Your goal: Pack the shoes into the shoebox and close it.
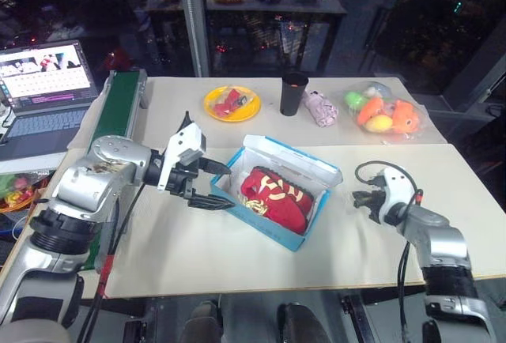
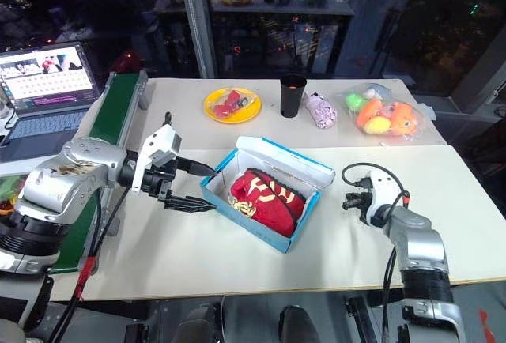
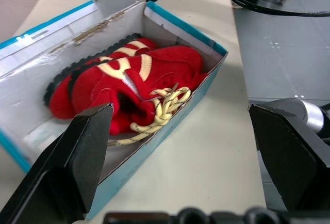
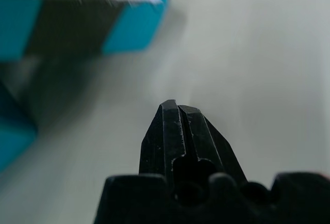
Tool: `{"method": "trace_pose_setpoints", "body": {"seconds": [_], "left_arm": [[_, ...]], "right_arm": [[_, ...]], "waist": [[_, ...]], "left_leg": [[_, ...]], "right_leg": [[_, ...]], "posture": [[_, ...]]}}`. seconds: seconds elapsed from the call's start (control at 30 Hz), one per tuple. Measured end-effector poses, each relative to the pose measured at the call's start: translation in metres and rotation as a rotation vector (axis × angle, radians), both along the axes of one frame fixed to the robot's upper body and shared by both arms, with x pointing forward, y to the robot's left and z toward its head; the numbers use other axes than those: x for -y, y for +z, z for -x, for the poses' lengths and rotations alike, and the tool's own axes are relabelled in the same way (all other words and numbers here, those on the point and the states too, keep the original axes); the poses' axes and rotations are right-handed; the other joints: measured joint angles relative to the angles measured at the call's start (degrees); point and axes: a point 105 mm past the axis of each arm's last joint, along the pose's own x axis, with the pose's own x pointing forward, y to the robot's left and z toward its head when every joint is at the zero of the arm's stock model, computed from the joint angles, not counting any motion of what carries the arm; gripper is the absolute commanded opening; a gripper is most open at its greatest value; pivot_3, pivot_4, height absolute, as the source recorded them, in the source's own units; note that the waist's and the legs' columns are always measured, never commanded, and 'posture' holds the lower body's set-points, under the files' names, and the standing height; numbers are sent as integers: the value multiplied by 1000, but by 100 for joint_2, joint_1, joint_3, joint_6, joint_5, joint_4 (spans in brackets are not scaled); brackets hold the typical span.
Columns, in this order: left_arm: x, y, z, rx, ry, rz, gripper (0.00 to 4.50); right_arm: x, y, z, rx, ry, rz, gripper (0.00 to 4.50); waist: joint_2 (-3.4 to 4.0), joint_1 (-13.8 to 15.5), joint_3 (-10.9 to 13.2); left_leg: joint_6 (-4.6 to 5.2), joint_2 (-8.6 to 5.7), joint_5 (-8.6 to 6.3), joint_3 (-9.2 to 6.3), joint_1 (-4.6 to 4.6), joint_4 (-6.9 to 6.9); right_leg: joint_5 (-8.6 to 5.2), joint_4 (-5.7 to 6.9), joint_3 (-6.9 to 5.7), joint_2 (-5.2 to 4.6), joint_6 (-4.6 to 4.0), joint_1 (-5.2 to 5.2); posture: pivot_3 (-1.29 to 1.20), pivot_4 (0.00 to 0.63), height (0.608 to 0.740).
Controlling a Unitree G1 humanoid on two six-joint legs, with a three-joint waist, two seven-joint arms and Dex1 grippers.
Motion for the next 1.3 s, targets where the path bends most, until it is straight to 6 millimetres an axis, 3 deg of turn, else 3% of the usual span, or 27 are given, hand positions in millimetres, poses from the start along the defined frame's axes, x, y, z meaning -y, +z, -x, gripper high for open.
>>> {"method": "trace_pose_setpoints", "body": {"seconds": [0.47,0.7,0.87,1.1,1.3], "left_arm": [[-9,3,4,3,41,-25,4500],[-11,5,5,5,48,-32,4500],[-17,8,6,2,54,-45,4500],[-26,16,8,9,66,-55,4500],[-36,27,16,-13,88,-52,4500]], "right_arm": [[-43,-6,-28,94,104,-146,47],[-43,29,-30,317,112,-279,47],[-39,59,-20,428,149,-313,47],[-41,80,9,377,283,-347,47],[-70,71,42,208,476,-351,47]], "waist": [[1,2,5],[6,1,8],[7,9,9],[8,22,9],[7,2,10]], "left_leg": [[-2,0,2,-1,1,2],[-2,0,2,-1,1,0],[-3,2,2,-1,1,0],[-3,3,2,0,2,3],[-4,7,2,0,4,3]], "right_leg": [[1,6,1,2,3,2],[19,7,1,2,35,1],[19,9,0,3,33,1],[0,13,0,2,0,1],[0,15,0,3,-2,-2]], "posture": [[0,150,736],[0,150,736],[0,150,736],[0,150,736],[0,150,736]]}}
